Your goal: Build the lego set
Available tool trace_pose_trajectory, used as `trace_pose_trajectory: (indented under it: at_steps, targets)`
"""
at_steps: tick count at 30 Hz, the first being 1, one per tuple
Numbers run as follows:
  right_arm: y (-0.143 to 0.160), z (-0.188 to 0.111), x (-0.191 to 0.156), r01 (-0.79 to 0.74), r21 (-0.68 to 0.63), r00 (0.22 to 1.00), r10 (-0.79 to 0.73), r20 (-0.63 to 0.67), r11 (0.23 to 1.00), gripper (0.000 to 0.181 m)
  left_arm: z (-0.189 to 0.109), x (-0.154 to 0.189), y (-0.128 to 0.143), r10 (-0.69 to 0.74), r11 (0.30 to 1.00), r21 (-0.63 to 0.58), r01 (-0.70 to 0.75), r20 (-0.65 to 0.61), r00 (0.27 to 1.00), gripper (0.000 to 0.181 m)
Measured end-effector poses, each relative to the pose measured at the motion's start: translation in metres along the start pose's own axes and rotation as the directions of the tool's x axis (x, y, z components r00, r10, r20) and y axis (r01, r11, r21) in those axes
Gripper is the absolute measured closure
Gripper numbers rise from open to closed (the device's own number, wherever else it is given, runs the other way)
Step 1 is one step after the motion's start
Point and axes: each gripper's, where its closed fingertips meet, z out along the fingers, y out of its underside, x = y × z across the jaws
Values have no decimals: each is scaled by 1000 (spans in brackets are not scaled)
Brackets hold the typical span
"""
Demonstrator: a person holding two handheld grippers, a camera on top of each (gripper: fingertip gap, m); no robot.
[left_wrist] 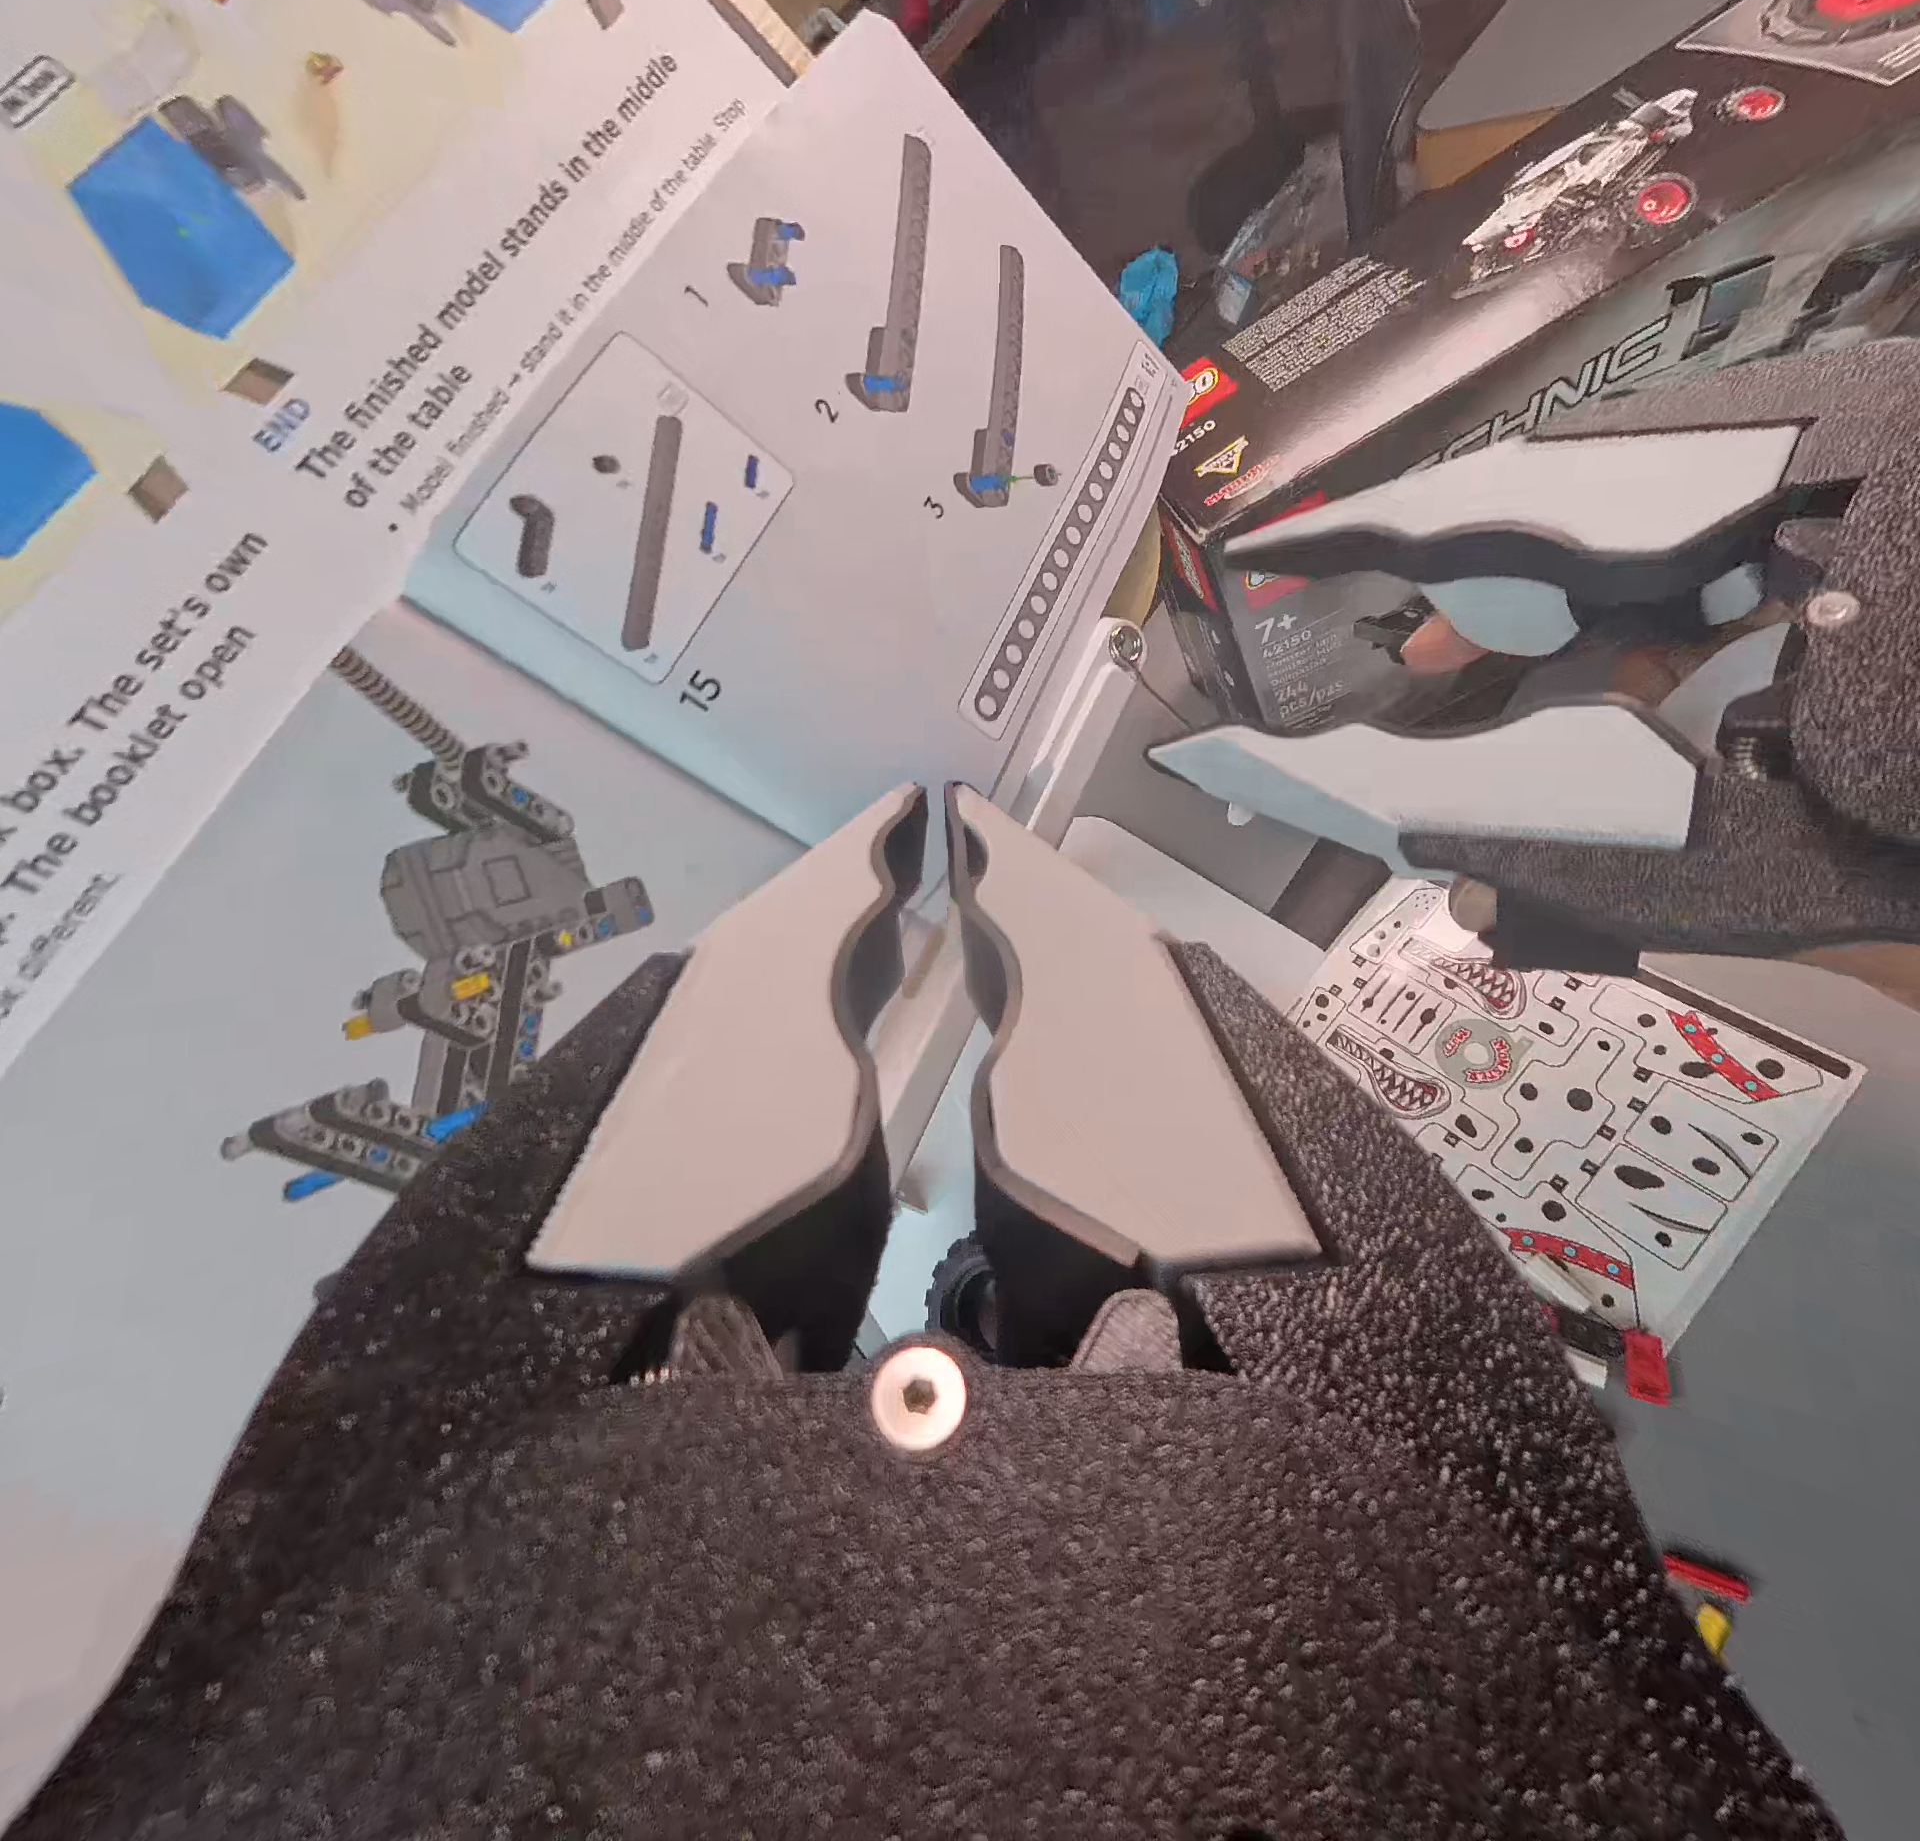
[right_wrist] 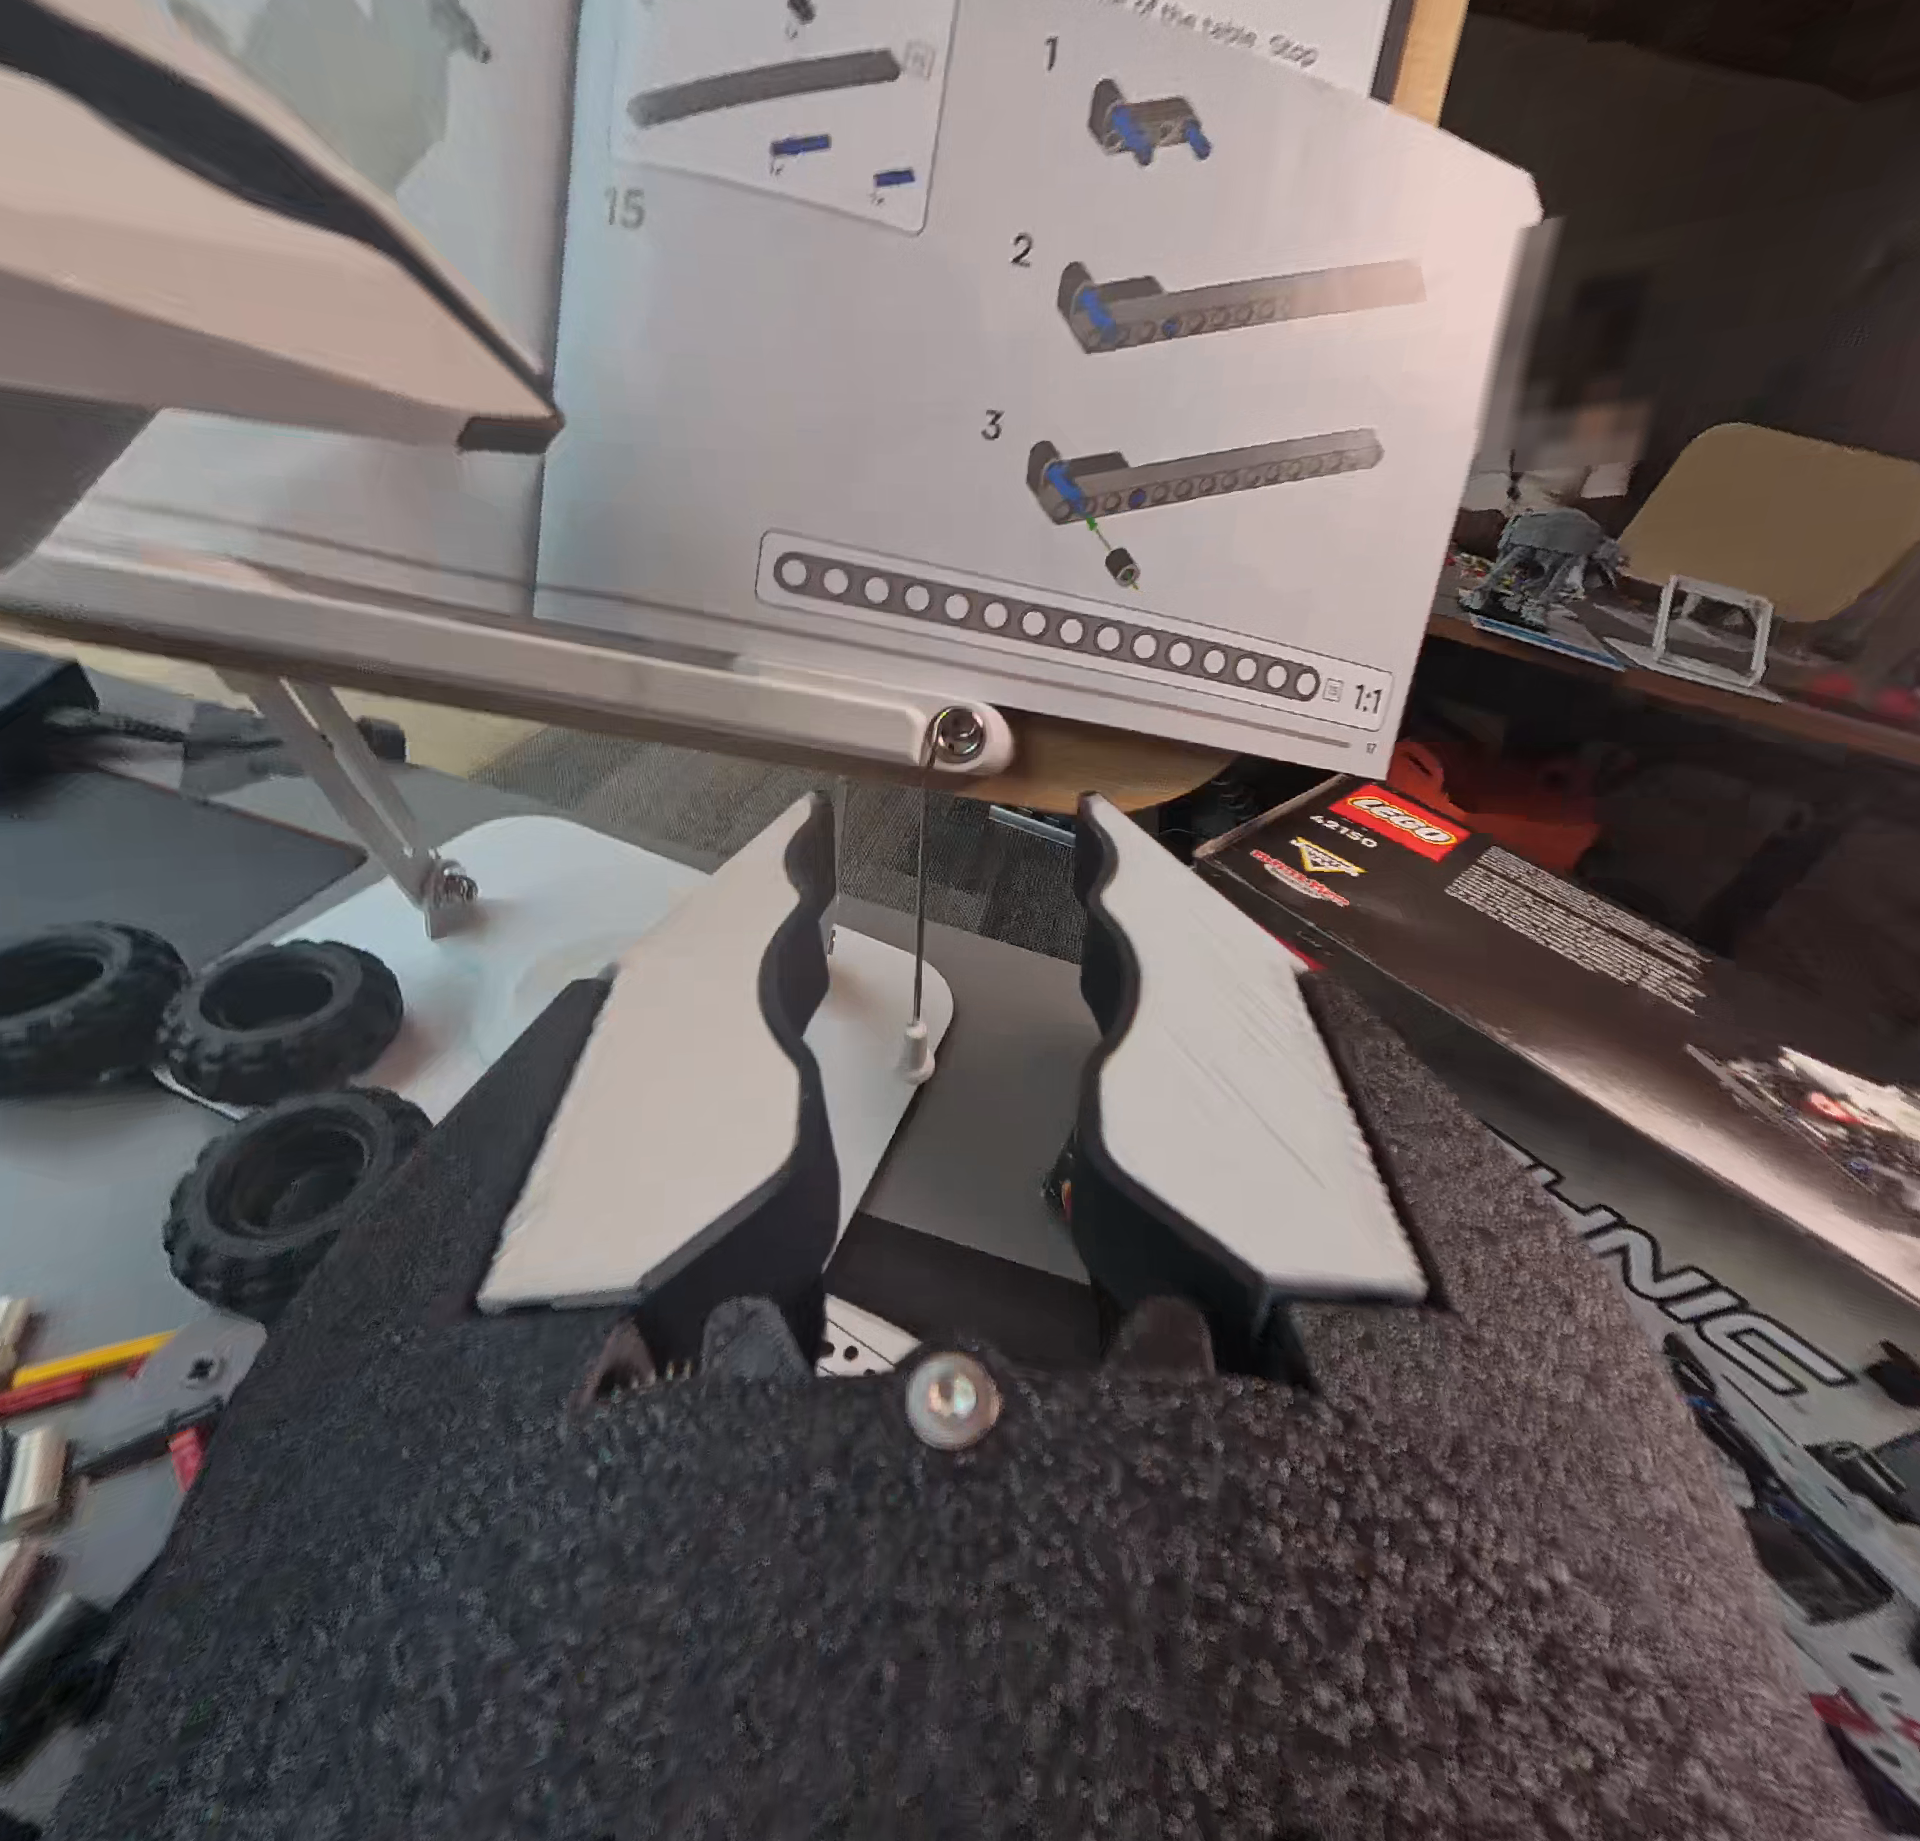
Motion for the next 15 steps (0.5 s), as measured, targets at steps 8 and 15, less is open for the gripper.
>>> trace_pose_trajectory:
  at_steps: [8,15]
  targets:
    - [40,25,5,236,-165,972,-234,34,958,181,43,-7,18,186,968,-196,-154,157,970,179]
    - [6,2,32,863,-213,439,-889,-132,458,181,40,-5,19,98,981,-176,-77,111,989,180]
